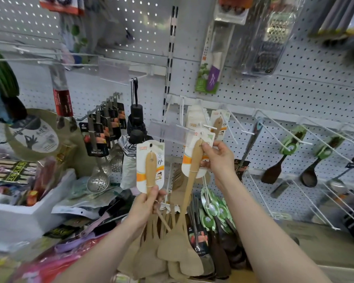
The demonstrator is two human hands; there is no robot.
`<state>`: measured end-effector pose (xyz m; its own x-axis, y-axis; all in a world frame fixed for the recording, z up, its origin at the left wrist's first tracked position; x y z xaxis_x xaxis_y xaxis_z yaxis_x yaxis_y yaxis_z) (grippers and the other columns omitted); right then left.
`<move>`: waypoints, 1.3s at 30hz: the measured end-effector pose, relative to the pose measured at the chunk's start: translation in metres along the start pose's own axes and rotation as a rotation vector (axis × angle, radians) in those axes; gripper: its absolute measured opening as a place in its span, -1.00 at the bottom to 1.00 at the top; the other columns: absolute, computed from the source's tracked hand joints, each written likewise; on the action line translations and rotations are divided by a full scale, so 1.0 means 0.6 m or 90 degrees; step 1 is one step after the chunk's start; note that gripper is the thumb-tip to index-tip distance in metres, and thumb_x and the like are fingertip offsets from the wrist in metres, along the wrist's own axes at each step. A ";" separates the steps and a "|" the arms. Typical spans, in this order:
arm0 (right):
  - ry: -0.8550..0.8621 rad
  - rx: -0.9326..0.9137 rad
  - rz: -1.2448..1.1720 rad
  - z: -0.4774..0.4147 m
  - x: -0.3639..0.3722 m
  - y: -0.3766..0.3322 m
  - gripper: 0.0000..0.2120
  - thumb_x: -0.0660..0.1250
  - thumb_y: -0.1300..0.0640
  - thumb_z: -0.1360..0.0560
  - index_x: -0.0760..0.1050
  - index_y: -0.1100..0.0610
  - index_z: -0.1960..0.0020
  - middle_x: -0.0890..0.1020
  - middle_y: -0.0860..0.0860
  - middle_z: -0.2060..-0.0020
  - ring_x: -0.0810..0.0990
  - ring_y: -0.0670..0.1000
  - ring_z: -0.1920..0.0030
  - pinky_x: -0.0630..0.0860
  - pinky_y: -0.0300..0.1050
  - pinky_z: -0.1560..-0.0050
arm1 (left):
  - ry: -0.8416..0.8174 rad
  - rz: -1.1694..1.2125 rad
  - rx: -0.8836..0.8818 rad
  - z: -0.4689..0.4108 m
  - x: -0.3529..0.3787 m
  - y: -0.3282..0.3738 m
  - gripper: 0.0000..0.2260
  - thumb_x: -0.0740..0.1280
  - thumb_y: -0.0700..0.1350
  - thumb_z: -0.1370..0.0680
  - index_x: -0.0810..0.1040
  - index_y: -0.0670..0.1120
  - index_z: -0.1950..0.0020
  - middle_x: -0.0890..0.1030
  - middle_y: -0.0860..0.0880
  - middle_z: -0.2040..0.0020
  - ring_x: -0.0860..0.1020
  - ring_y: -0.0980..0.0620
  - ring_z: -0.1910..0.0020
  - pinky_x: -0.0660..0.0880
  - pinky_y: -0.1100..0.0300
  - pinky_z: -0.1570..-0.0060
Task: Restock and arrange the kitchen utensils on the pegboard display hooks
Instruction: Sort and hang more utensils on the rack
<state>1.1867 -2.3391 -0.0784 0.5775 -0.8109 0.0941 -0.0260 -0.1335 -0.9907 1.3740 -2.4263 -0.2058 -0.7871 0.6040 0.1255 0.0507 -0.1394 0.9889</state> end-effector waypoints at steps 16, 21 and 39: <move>0.163 -0.008 -0.099 -0.067 0.061 0.045 -0.80 0.45 0.12 -0.51 0.42 0.07 0.01 0.55 -0.02 0.18 0.55 -0.05 0.21 0.52 -0.12 0.13 | 0.129 -0.139 0.011 -0.015 -0.085 -0.010 -0.51 0.09 0.29 -0.53 0.42 -0.10 0.28 0.38 0.08 0.43 0.29 0.07 0.43 0.24 0.24 0.43; 0.149 0.065 0.022 -0.033 0.034 0.058 -0.80 0.42 0.09 -0.53 0.39 0.08 0.01 0.49 -0.06 0.22 0.50 -0.05 0.21 0.45 -0.15 0.07 | 0.051 -0.108 -0.002 -0.014 -0.039 -0.020 -0.50 0.07 0.31 -0.58 0.35 -0.08 0.29 0.36 0.10 0.45 0.28 0.10 0.44 0.21 0.17 0.36; -0.014 -0.036 0.047 0.045 -0.024 -0.025 -0.88 0.37 0.13 -0.56 0.64 0.15 0.05 0.65 0.05 0.21 0.58 -0.10 0.24 0.48 -0.27 0.17 | -0.228 -0.082 -0.005 0.037 0.103 -0.015 -0.83 0.20 -0.19 -0.63 0.56 -0.08 -0.12 0.65 -0.04 0.07 0.62 -0.01 0.00 0.54 0.16 -0.12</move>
<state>1.2006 -2.3102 -0.0677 0.5900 -0.8072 0.0175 -0.1149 -0.1055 -0.9878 1.3387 -2.3701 -0.2052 -0.5223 0.8525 0.0210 -0.0406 -0.0494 0.9980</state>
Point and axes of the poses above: each hand's wrist, its own z-axis away from the middle knuckle, its own x-axis out of the palm, y = z × x, the point moved 3 cm from there along -z, towards the middle knuckle
